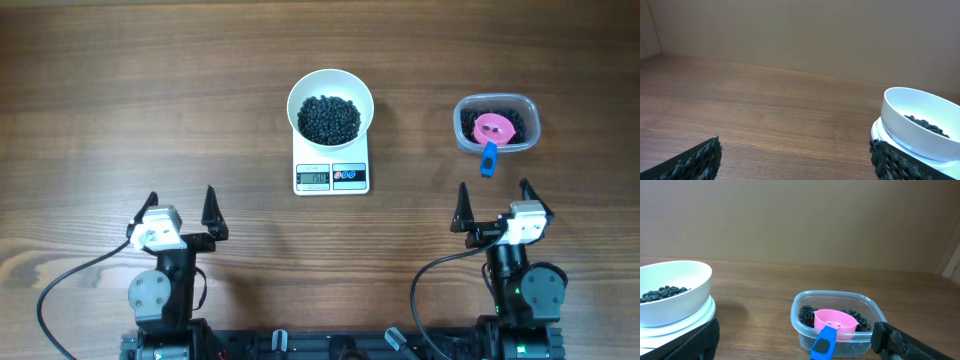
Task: Scoop item into bowl and weigh 150g on scale
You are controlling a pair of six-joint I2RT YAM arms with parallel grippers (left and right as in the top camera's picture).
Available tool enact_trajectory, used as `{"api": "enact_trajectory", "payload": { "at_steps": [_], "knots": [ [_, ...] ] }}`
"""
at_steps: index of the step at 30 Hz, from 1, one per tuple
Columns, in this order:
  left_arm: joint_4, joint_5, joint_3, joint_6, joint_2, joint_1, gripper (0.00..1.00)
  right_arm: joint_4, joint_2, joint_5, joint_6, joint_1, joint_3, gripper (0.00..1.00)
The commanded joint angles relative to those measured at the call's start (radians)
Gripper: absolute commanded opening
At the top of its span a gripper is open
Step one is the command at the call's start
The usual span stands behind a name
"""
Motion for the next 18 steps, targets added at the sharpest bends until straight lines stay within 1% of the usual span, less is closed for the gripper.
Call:
{"api": "enact_trajectory", "payload": {
  "at_steps": [1,18],
  "knots": [
    [-0.008,-0.013,-0.005,0.068,-0.011,0.021,1.00,0.003,-0.012,0.014,-0.003,-0.004,-0.002,1.00],
    [-0.008,0.003,-0.005,0.071,-0.011,0.022,1.00,0.003,-0.012,0.014,-0.003,-0.004,-0.002,1.00]
  ]
}}
